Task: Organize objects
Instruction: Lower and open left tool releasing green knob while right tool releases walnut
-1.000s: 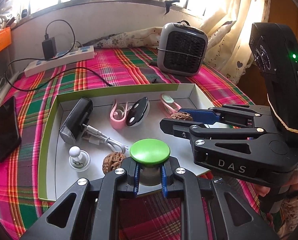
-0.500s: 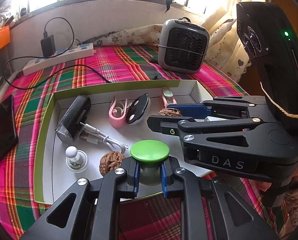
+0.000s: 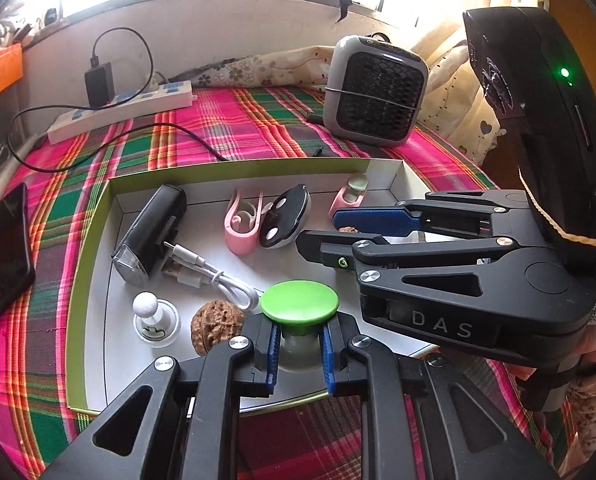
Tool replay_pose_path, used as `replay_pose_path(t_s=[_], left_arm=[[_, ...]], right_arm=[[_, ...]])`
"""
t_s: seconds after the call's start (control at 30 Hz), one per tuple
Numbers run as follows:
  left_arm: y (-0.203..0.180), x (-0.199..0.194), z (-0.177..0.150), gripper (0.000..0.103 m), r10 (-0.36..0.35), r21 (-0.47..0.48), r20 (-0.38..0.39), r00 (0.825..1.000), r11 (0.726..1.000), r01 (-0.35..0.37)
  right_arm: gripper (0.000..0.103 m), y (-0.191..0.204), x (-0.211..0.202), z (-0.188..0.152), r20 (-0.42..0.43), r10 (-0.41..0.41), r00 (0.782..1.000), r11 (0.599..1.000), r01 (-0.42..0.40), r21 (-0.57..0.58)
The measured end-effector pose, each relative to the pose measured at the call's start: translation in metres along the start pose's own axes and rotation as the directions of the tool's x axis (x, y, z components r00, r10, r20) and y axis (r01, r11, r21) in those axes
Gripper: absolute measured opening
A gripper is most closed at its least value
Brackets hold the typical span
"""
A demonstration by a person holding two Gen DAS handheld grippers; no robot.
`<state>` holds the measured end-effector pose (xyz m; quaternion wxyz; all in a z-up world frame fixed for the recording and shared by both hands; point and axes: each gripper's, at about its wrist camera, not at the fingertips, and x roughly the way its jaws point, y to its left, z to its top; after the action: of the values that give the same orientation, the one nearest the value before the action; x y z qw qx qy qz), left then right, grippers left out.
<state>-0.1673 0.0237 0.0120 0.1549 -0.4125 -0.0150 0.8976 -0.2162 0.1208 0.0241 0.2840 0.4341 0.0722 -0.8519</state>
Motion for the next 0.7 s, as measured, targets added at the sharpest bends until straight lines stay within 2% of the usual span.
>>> replay_pose_path(t_s=[0.37,0.7], left_arm=[[0.0015,0.0019,0.0004,0.016,-0.004,-0.002,-0.004,1.0,1.0,0.004],[0.0046,0.0018,-0.0001,0.03,0.0,-0.021,-0.011,1.0,1.0,0.0]], right_arm=[[0.033,-0.0022,-0.0004,0.0008,0.009,0.003,1.0,1.0,-0.003,0.014],[0.036,-0.0037,-0.0038,-0.0007,0.014,0.004,1.0,0.999,-0.005,0.039]])
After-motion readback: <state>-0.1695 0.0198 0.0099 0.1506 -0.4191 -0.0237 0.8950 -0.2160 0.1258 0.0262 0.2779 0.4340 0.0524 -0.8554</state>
